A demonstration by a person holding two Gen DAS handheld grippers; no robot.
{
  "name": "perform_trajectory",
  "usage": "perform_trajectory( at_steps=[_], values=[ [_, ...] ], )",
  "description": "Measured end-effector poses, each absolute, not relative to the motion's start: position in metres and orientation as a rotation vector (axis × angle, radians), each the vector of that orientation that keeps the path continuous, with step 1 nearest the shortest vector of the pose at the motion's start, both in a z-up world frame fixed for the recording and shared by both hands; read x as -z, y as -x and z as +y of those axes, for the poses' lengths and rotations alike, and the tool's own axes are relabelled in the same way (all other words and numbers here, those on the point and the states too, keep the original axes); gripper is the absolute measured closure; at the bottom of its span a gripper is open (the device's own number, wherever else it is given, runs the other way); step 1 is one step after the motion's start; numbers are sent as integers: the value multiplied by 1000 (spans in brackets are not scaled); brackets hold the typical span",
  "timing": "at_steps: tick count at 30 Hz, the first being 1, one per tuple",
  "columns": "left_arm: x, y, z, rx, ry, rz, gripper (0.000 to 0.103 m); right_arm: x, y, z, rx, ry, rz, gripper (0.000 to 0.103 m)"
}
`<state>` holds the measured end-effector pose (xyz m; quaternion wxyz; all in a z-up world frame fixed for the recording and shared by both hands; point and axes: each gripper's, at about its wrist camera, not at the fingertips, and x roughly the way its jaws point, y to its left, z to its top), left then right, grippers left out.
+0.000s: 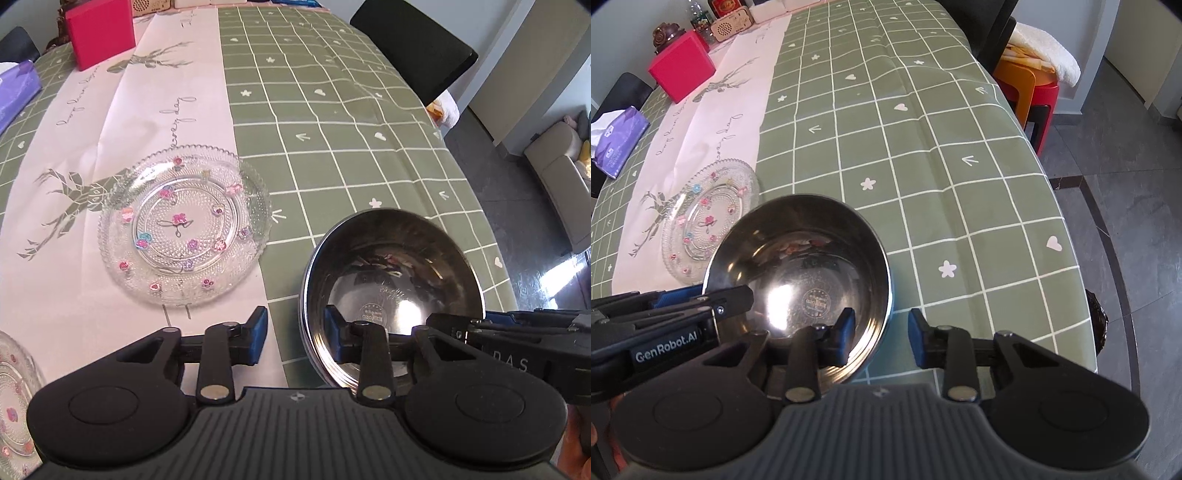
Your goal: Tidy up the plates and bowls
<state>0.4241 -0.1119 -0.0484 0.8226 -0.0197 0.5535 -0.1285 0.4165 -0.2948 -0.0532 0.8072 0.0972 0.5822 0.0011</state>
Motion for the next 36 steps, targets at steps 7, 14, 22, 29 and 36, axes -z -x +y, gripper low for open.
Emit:
perform_trajectory(
  at_steps=[7, 14, 22, 29, 36],
  values=[
    [55, -427, -114, 306, 38, 1178, 87, 64, -421, -295, -10, -226, 1262, 90],
    [49, -422, -120, 299, 8, 1172, 93, 58, -417, -293, -2, -222, 1253, 94],
    [17, -405, -114, 286, -2, 1149, 93, 29, -401, -287, -19, -214, 1219, 94],
    [-26, -370, -101, 267, -14, 1113, 93, -12, -369, -273, -53, -189, 1176, 94],
    [-71, -318, -82, 239, -35, 1065, 92, -60, -321, -250, -101, -133, 1111, 94]
  ],
)
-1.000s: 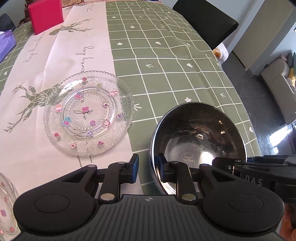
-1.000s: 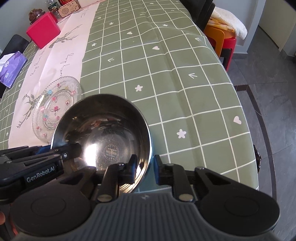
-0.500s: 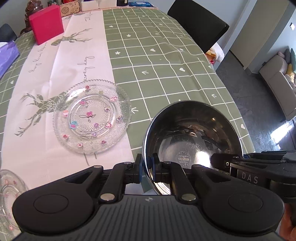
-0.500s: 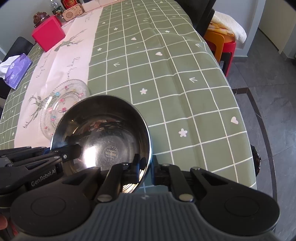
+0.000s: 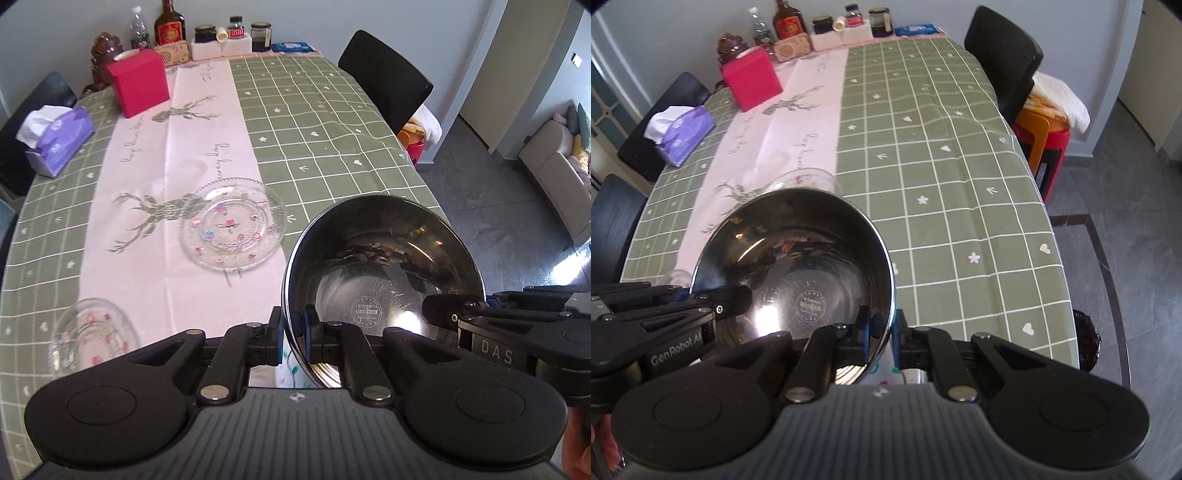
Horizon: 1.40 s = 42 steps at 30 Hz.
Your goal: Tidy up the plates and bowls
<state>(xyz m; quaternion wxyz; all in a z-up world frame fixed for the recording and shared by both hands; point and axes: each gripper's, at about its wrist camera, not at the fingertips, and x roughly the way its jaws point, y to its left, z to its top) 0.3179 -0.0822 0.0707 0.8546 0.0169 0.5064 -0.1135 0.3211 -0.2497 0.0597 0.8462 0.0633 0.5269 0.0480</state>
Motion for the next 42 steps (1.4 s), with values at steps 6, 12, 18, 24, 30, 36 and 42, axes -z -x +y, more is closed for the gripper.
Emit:
perform_trajectory(
  at_steps=[6, 12, 18, 24, 30, 36, 42],
  values=[
    [-92, -273, -52, 218, -26, 1035, 91, -85, -277, -224, -160, -122, 1088, 94],
    [-102, -228, -18, 177, -32, 1018, 91, -98, -236, -185, -225, -64, 1068, 94],
    [-104, -196, 14, 136, -24, 1036, 90, -103, -206, -149, -291, -11, 1062, 93],
    [-93, -173, 51, 81, 3, 1081, 90, -91, -189, -113, -360, 11, 1087, 93],
    [-73, -159, 80, 44, 40, 1137, 89, -73, -181, -78, -414, 68, 1125, 93],
    [-48, -155, 97, 46, 94, 1197, 89, -52, -179, -57, -421, 122, 1168, 92],
    [-31, -158, 107, 42, 100, 1232, 88, -33, -184, -46, -418, 134, 1204, 92]
  ],
)
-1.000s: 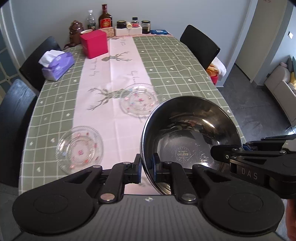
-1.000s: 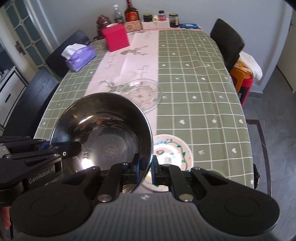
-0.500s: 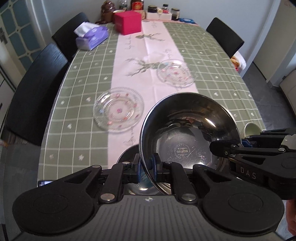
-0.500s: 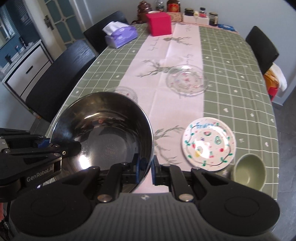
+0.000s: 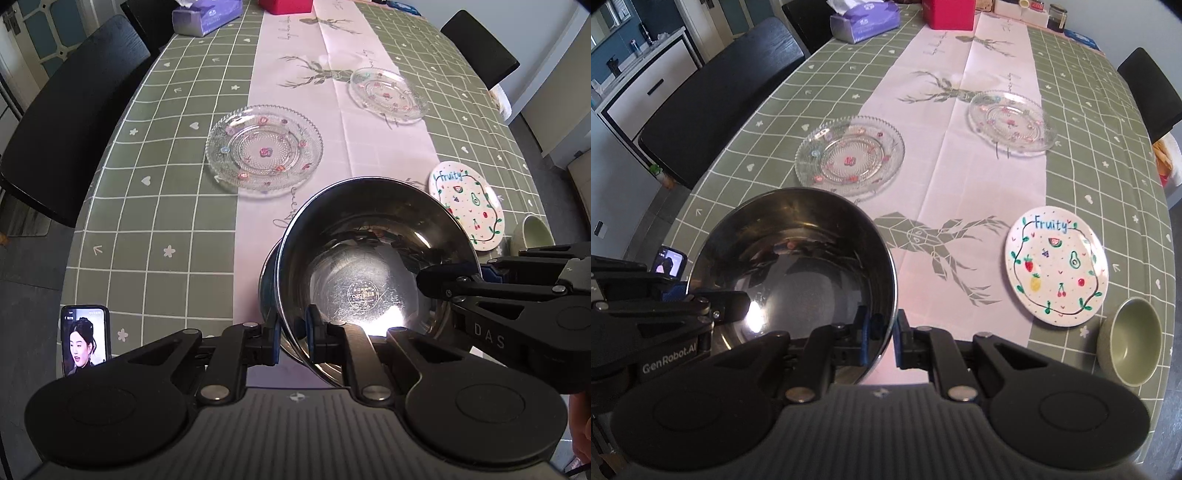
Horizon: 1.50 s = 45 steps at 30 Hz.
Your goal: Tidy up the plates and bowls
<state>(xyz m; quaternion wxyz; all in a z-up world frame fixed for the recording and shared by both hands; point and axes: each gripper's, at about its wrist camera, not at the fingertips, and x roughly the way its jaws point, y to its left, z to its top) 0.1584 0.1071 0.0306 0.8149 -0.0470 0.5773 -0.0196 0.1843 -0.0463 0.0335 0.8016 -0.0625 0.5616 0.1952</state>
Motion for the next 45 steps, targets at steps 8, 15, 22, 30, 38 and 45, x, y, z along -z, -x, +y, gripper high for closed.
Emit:
perform_trajectory(
  at_steps=[8, 15, 22, 30, 38, 45],
  values=[
    [-13, -165, 114, 37, 114, 1269, 89, -16, -190, -35, -416, 158, 1238, 91],
    [-5, -167, 116, 32, 111, 1270, 88, -5, -194, -30, -410, 184, 1253, 90],
    [-3, -168, 113, 24, 76, 1266, 88, -4, -193, -26, -412, 215, 1245, 90],
    [-2, -169, 115, 27, 73, 1269, 85, 0, -192, -25, -417, 225, 1246, 86],
    [-16, -166, 116, 29, 57, 1219, 84, -7, -190, -27, -421, 226, 1223, 86],
    [-38, -157, 107, 66, -13, 1170, 78, -25, -186, -36, -412, 213, 1187, 73]
  ],
)
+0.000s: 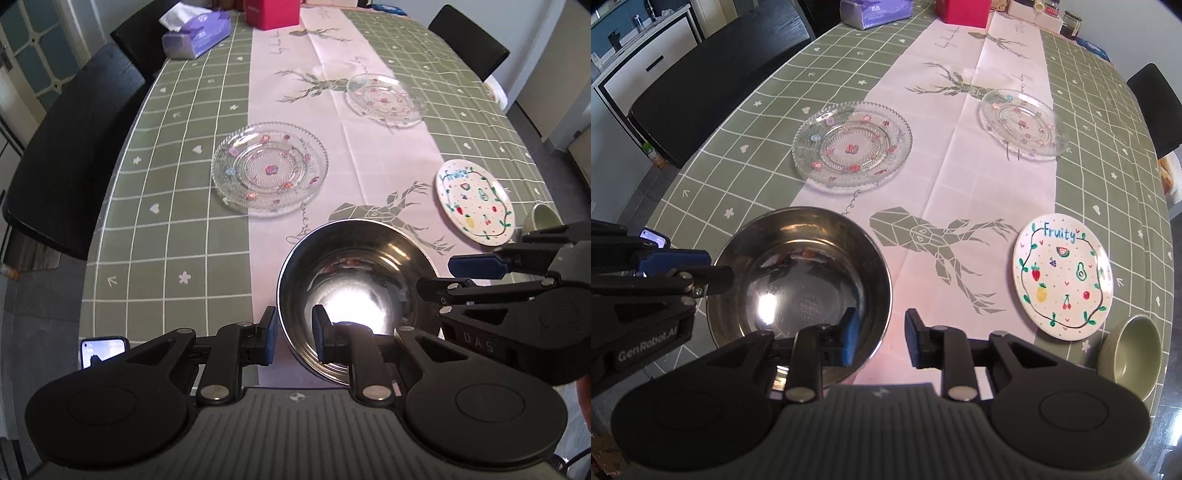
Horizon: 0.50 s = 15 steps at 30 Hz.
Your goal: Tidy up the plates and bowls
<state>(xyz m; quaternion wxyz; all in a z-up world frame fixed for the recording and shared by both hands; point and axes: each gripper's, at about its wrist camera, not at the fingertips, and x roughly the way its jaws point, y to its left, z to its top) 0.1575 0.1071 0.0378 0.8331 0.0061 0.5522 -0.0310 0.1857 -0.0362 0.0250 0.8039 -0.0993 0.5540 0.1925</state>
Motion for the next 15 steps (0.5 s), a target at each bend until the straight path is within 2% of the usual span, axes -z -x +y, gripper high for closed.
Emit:
perform_trajectory(
  at_steps=[4, 7, 15],
  values=[
    [-56, -150, 98, 84, -33, 1124, 76, -38, -180, -47, -410, 204, 1160, 70],
    [-68, -145, 90, 112, -29, 1088, 72, -48, -174, -59, -399, 203, 1138, 62],
    [-87, -136, 45, 234, -36, 1025, 69, -60, -164, -108, -327, 193, 1106, 56]
  ],
)
